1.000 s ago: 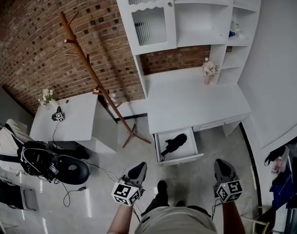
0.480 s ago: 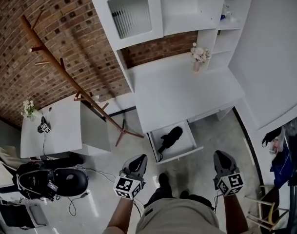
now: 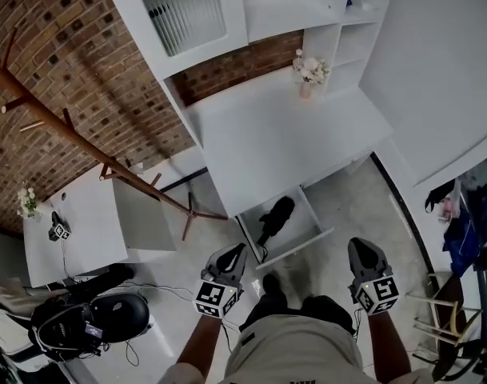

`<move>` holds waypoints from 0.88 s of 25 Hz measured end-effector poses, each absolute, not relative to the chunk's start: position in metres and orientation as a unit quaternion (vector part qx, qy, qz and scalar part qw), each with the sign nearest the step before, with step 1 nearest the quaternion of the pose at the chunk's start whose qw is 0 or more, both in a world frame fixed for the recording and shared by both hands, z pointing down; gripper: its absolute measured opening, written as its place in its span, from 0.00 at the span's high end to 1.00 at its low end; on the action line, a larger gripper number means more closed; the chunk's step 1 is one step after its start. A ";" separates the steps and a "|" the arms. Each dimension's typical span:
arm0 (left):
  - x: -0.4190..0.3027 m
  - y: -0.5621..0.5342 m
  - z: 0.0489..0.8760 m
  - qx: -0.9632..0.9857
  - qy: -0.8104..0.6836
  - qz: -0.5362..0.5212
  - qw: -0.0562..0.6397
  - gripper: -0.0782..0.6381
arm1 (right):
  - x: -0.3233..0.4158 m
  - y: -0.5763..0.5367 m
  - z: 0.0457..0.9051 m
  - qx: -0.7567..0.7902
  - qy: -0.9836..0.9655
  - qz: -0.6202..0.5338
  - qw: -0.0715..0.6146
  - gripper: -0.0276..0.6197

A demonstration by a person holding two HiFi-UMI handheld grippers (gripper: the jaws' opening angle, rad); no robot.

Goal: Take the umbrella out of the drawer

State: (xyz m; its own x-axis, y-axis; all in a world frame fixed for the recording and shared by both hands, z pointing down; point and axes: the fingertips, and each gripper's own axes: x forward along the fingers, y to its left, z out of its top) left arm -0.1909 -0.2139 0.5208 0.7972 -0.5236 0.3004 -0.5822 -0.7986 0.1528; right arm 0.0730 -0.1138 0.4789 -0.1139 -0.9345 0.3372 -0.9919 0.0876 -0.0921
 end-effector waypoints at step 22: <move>-0.136 -0.231 0.573 0.944 -0.249 0.171 0.137 0.85 | 0.096 -0.120 0.522 0.668 -0.708 0.205 0.103 0.90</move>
State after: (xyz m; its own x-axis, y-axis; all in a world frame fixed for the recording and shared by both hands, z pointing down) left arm -0.1365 -0.2314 0.5733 0.8178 -0.4221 0.3912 -0.5158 -0.8392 0.1726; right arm 0.0956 -0.1199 0.5215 -0.0868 -0.9033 0.4202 -0.9881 0.0242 -0.1520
